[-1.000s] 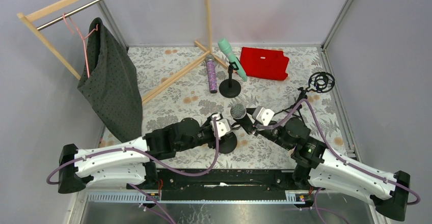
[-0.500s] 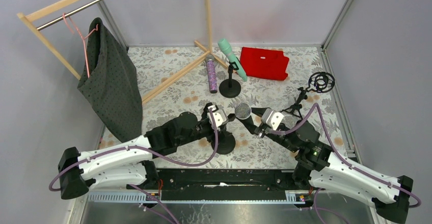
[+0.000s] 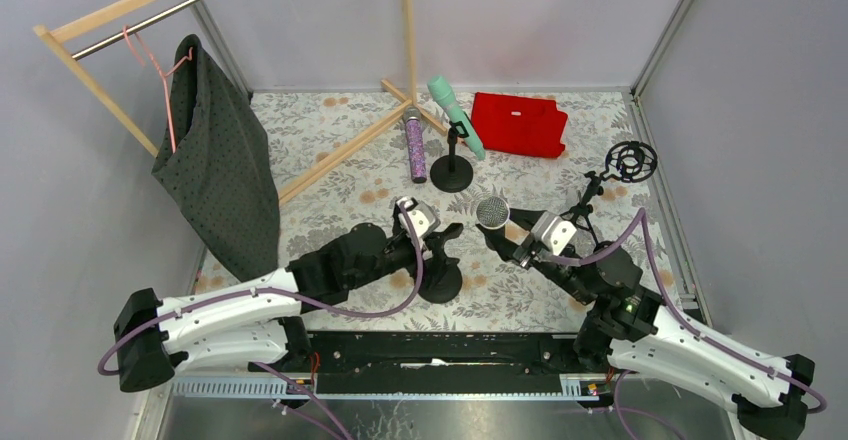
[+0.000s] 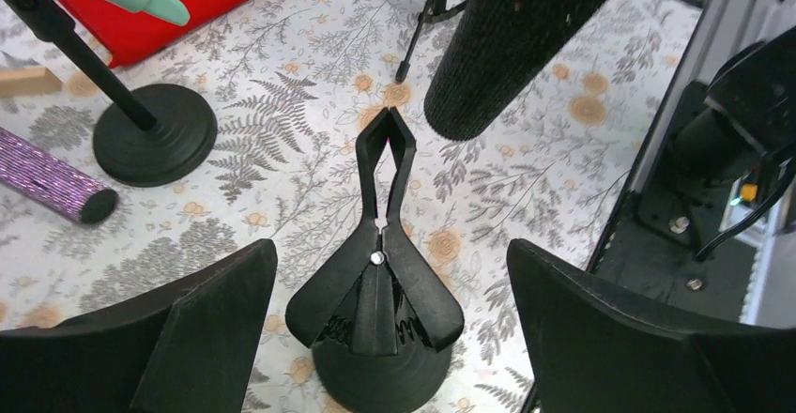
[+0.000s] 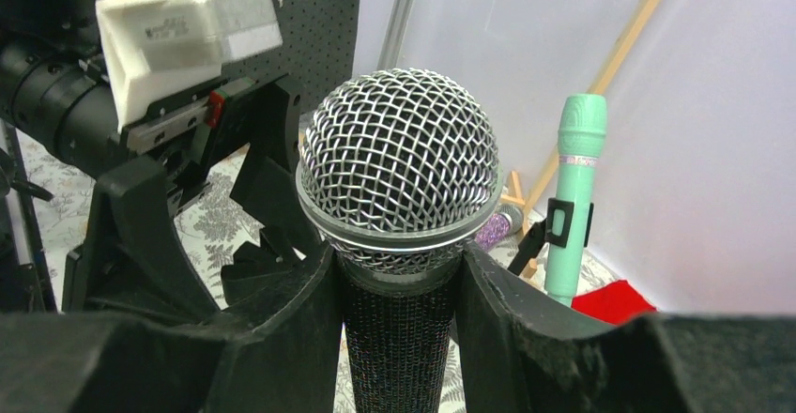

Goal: Attach the microphones to the stand

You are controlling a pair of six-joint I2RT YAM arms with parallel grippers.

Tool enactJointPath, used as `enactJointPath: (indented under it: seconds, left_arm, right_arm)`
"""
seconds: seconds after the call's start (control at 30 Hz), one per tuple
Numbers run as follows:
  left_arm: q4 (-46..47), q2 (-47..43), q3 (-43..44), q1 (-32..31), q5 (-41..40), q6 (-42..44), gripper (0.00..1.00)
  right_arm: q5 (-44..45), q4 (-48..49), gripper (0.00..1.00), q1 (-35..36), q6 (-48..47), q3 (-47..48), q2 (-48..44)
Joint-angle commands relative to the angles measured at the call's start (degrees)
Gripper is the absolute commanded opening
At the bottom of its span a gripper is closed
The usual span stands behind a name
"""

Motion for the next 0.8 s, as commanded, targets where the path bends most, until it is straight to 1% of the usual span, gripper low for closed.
enactJointPath:
  seconds: [0.0,0.13,0.27,0.43,0.57,0.7,0.73,0.77]
  left_arm:
    - [6.4,-0.5,-0.3,0.2,-0.2,-7.9,0.96]
    - [5.3,-0.8,0.1,-0.3,-0.4,-8.4,0.89]
    - [1.9,-1.5,0.8,-0.4,-1.3,-6.8,0.74]
    - [-0.7,-2.1,0.9,-0.4,1.4,-6.0,0.61]
    - [-1.9,-2.9,0.5,-0.4,2.2,-6.2,0.60]
    - [-1.9,-3.9,-0.4,-0.4,2.0,-6.5,0.62]
    - [-1.9,-4.2,-0.5,-0.4,2.0,-6.5,0.65]
    - [-2.0,-4.3,-0.6,-0.4,1.8,-6.6,0.72]
  right_arm:
    - [2.6,2.9,0.00,0.3,0.8,-0.5,-0.4]
    - [2.5,2.6,0.00,0.3,1.0,-0.8,-0.4]
    - [2.0,2.7,0.00,0.3,0.8,-1.0,-0.6]
    - [2.4,4.7,0.00,0.3,0.6,-1.8,-0.5]
    - [3.3,10.5,0.00,0.3,0.7,-3.3,0.2]
    - [3.2,10.9,0.00,0.3,-0.1,-1.2,3.8]
    - [2.9,10.8,0.00,0.3,-0.4,-0.6,4.8]
    - [2.5,10.9,0.00,0.3,-0.5,-0.1,5.6]
